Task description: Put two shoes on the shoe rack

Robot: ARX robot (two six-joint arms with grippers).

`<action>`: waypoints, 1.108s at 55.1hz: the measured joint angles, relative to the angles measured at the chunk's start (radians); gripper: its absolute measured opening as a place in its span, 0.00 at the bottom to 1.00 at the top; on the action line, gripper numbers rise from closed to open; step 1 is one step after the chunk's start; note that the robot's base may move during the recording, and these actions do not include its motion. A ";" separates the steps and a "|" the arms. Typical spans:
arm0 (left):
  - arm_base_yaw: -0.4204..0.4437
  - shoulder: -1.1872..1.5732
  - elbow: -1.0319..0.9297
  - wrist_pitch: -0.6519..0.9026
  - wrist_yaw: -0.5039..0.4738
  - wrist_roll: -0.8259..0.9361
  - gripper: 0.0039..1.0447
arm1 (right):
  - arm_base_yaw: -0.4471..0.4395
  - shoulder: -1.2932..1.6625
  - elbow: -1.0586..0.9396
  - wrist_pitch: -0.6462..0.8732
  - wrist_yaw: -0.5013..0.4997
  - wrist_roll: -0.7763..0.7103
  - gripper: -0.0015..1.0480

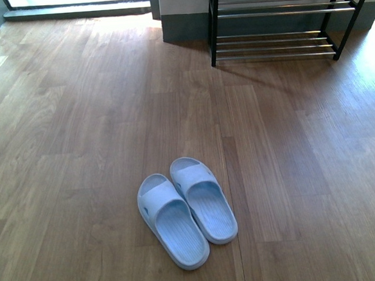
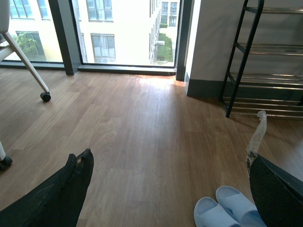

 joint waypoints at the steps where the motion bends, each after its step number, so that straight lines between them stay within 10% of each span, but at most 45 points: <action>1: 0.000 0.000 0.000 0.000 0.000 0.000 0.91 | 0.000 0.000 0.000 0.000 0.000 0.000 0.91; 42: 0.000 0.000 0.000 0.000 -0.002 0.000 0.91 | 0.000 0.002 0.000 0.000 0.000 0.000 0.91; 50: -0.095 0.328 0.111 -0.005 -0.480 -0.229 0.91 | 0.000 0.001 0.000 0.000 -0.001 0.000 0.91; 61: -0.002 1.118 0.381 0.285 -0.249 -0.316 0.91 | 0.000 0.001 0.000 0.000 0.000 0.000 0.91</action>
